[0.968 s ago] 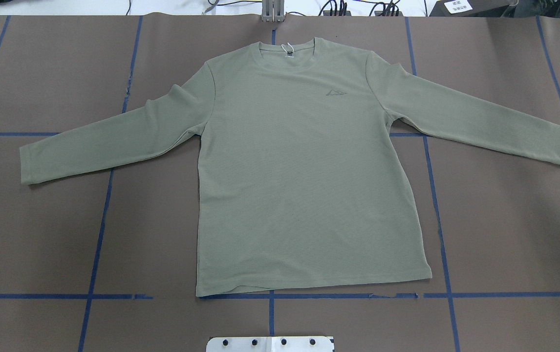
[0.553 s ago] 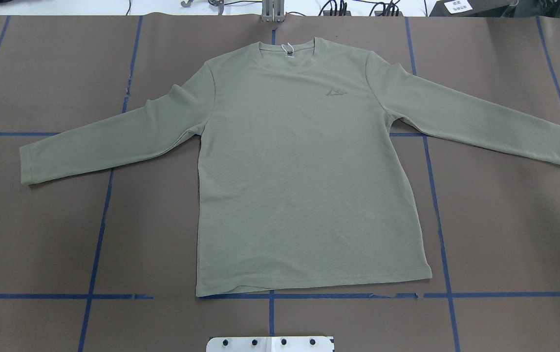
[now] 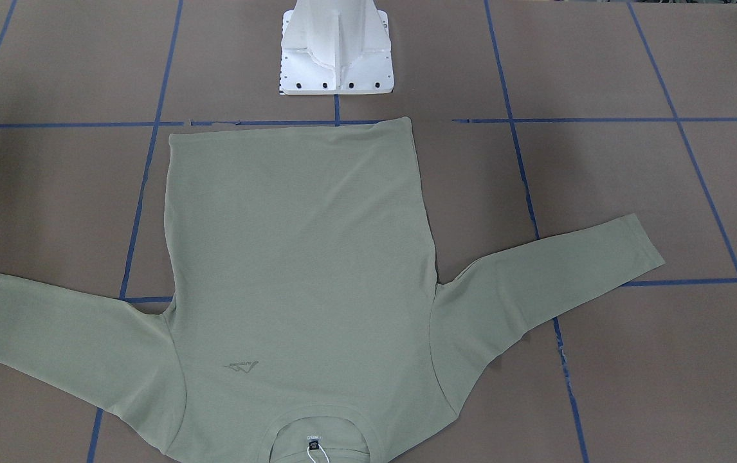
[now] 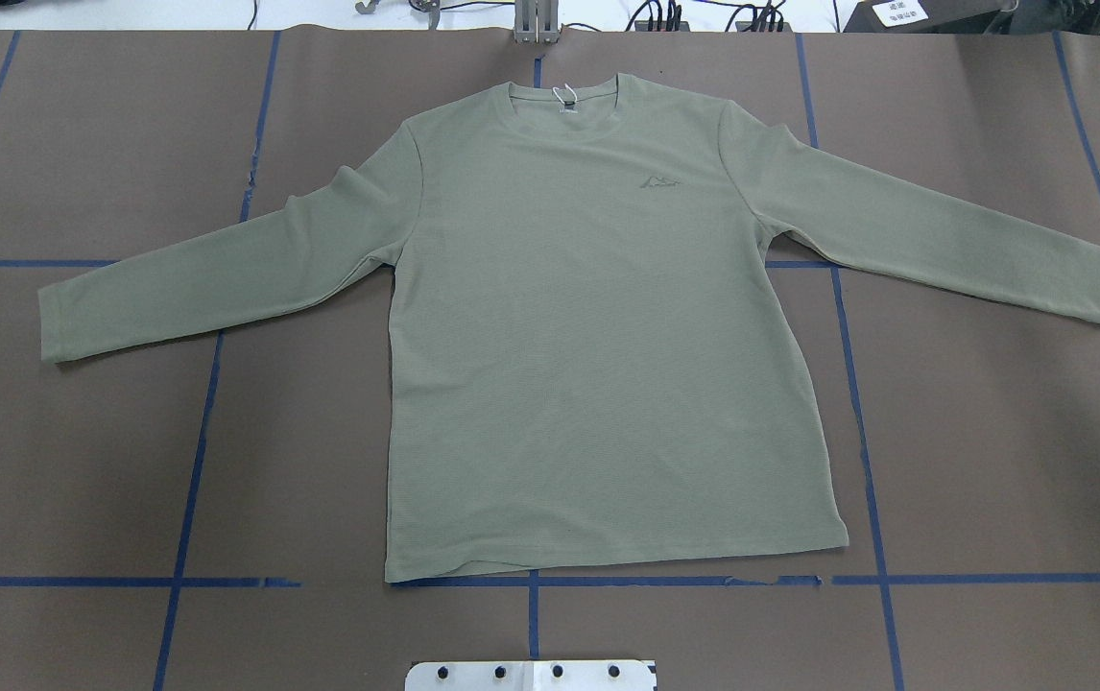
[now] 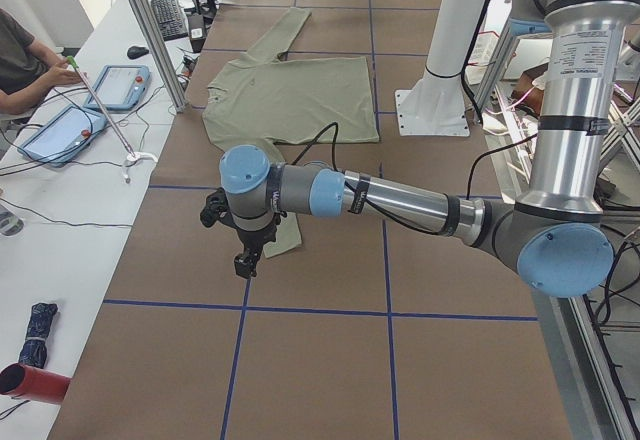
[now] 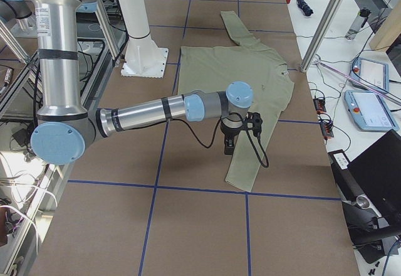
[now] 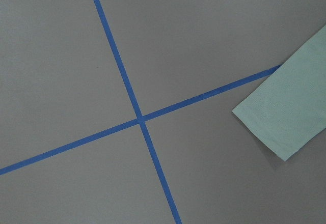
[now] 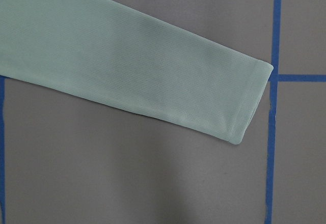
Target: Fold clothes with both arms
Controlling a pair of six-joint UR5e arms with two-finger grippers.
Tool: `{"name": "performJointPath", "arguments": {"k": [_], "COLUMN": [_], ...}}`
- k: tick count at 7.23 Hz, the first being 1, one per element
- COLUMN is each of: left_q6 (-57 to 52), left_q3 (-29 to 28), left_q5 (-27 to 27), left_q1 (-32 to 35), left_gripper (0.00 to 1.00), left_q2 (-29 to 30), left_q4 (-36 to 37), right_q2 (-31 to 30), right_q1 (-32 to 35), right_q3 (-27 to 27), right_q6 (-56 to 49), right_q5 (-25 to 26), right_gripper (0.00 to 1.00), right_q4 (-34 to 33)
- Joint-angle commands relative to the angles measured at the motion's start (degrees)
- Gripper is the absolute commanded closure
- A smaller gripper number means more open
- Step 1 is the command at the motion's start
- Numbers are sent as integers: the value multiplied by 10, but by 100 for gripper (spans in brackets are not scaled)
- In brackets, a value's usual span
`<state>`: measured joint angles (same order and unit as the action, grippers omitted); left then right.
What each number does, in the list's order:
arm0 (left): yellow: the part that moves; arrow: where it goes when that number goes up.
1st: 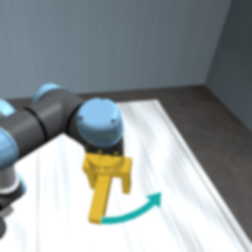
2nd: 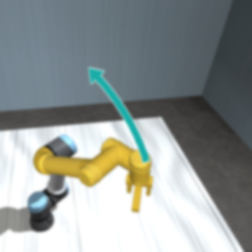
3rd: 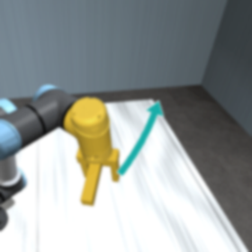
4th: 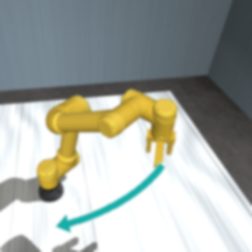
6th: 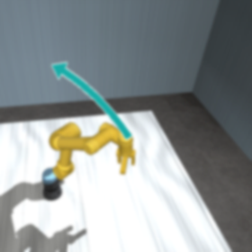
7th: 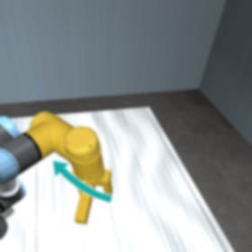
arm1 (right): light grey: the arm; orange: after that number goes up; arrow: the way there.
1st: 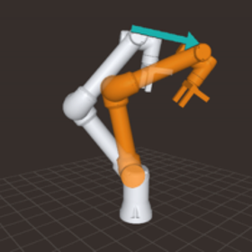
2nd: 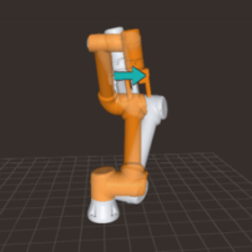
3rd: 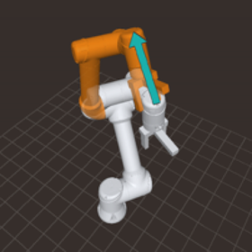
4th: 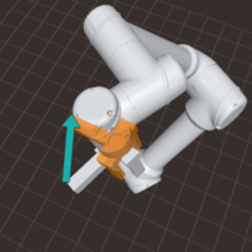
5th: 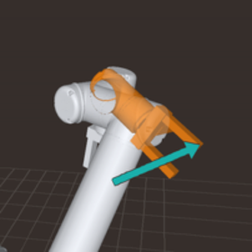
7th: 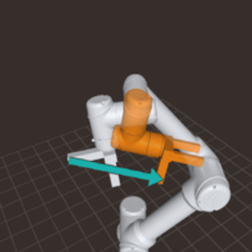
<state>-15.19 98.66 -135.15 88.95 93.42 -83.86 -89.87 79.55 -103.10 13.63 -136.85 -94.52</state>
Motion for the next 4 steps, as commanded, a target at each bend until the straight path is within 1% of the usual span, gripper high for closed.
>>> {"name": "performJointPath", "arguments": {"k": [1,2,3,4], "left_q6": [2,1,1,0], "left_q3": [-11,-17,-16,-16], "left_q5": [0,-1,-1,-1], "left_q1": [-2,-2,-2,-2], "left_gripper": [0,0,0,0], "left_q2": [1,1,1,0], "left_q4": [-1,-2,-1,-2], "right_q2": [-3,-2,1,19], "right_q1": [0,-4,-6,-9], "right_q3": [23,52,92,139], "right_q6": [0,2,7,11], "right_q5": [-1,-1,-1,1], "right_gripper": [0,0,0,0], "right_q4": [9,59,125,154]}}
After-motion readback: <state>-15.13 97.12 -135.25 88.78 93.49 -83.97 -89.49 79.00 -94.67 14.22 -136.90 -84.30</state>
